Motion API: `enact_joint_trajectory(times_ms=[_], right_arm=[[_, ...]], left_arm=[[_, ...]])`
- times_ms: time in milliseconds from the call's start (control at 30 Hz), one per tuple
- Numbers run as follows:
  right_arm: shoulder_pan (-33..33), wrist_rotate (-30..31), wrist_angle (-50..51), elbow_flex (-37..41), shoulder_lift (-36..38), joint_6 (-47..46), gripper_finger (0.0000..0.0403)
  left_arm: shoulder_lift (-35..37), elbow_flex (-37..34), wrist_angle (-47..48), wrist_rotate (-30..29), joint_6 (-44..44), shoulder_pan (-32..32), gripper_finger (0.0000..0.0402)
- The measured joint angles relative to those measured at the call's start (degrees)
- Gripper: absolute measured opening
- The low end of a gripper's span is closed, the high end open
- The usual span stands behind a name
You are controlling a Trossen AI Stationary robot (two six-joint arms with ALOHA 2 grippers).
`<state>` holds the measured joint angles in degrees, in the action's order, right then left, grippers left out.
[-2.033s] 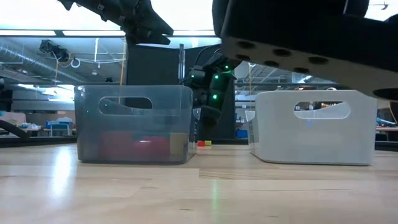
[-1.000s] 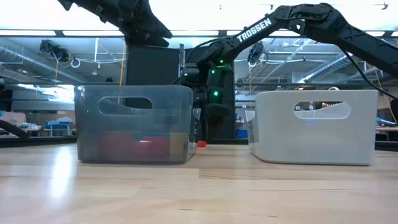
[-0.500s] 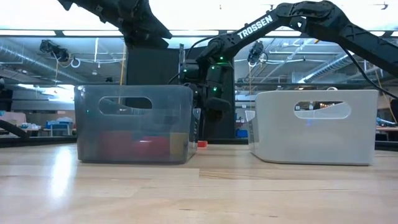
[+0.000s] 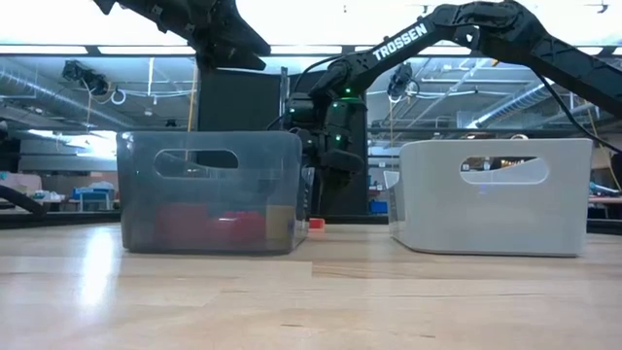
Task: Sort blocks by size
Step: Put the large green block into the gray bin
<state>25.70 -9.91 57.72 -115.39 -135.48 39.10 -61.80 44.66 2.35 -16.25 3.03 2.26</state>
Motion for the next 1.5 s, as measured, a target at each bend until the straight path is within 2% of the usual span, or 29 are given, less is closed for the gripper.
enact_joint_trajectory(times_ms=[200, 333, 433, 700, 933, 1233, 1500], right_arm=[[0.0, 0.8, 0.1, 0.0, 0.0, 1.9, 0.0287], [0.0, 3.8, -1.2, 0.0, 0.0, 3.1, 0.0286], [0.5, 2.1, -3.7, 0.0, 0.9, 2.9, 0.0284], [3.9, -0.1, -11.1, -0.1, 1.3, -4.0, 0.0284], [5.1, 0.3, -12.7, 0.0, 0.6, -8.9, 0.0284], [4.5, 3.3, -8.8, -0.2, -3.6, -12.2, 0.0287], [4.4, 3.8, -6.2, -5.3, -6.0, -14.2, 0.0286]], left_arm=[[0.0, 0.0, -1.7, 0.0, 0.0, 0.0, 0.0264], [0.0, 0.0, -1.8, 0.0, 0.2, 0.0, 0.0264], [0.0, 0.0, -0.8, 0.0, 0.4, 0.0, 0.0264], [0.0, 0.0, -1.8, 0.0, 0.4, 0.1, 0.0264], [0.0, 0.0, -2.0, 0.0, 0.3, 0.4, 0.0264], [0.0, 0.0, -3.3, 0.0, 0.2, 0.4, 0.0264], [0.0, 0.0, -3.0, 0.0, 1.0, 0.4, 0.0264]])
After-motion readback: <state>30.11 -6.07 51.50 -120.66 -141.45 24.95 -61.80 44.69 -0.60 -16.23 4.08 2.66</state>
